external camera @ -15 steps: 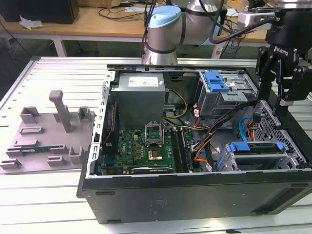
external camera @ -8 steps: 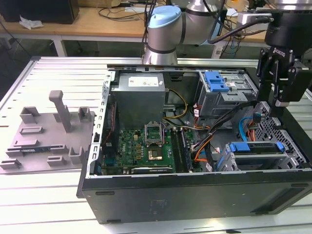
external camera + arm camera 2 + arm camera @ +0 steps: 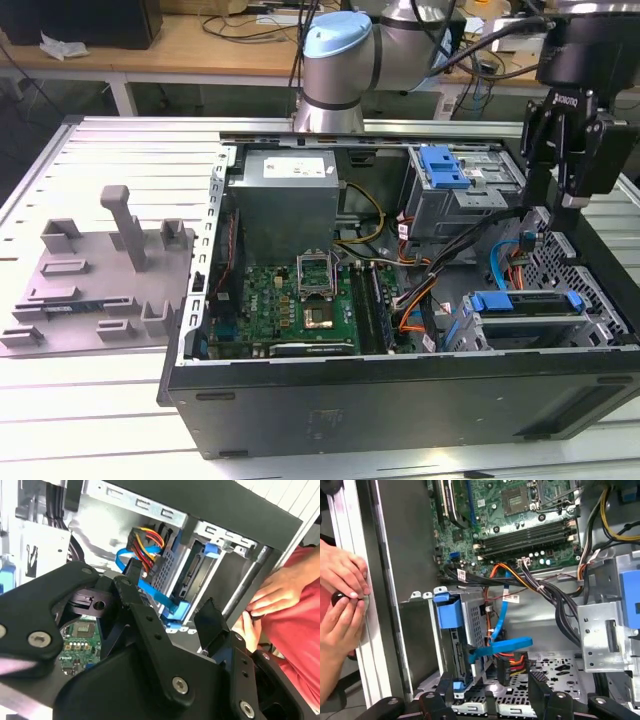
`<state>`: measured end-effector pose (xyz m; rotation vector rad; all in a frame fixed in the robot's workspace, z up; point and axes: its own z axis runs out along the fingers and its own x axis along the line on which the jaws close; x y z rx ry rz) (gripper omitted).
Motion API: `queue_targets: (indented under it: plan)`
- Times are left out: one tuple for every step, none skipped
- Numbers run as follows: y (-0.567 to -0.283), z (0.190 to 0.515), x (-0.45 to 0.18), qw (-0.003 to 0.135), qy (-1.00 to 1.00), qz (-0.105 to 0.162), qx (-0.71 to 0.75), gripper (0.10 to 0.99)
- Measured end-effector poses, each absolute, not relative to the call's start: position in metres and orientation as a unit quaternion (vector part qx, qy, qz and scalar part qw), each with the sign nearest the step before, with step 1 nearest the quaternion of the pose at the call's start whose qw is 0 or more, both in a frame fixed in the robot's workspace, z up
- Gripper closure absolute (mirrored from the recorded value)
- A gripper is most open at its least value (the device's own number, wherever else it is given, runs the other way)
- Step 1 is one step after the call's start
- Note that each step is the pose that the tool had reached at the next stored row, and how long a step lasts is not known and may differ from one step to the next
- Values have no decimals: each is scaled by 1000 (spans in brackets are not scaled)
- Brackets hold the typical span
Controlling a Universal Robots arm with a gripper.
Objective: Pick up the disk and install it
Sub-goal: 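Insert the first disk wire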
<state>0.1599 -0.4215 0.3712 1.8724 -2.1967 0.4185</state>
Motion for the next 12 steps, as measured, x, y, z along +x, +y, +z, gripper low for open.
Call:
queue_targets:
  plan:
    - [-421,368,162,113,-748,143,638,388]
    - [-421,367,162,114,-748,144,637,388]
    - [-421,366,162,116,-748,144,637,388]
    - [-421,366,163,117,-749,144,636,388]
    - [-420,366,162,118,-750,144,635,388]
    - [-420,365,162,118,-751,143,634,388]
    - [-420,365,162,119,-752,143,632,388]
    - [-420,365,162,119,-753,143,631,388]
    - [-420,365,162,120,-754,142,630,388]
    - [-420,365,162,120,-755,142,628,388]
    - [-420,365,162,120,-757,142,626,400]
    - [-419,365,162,120,-758,142,625,533]
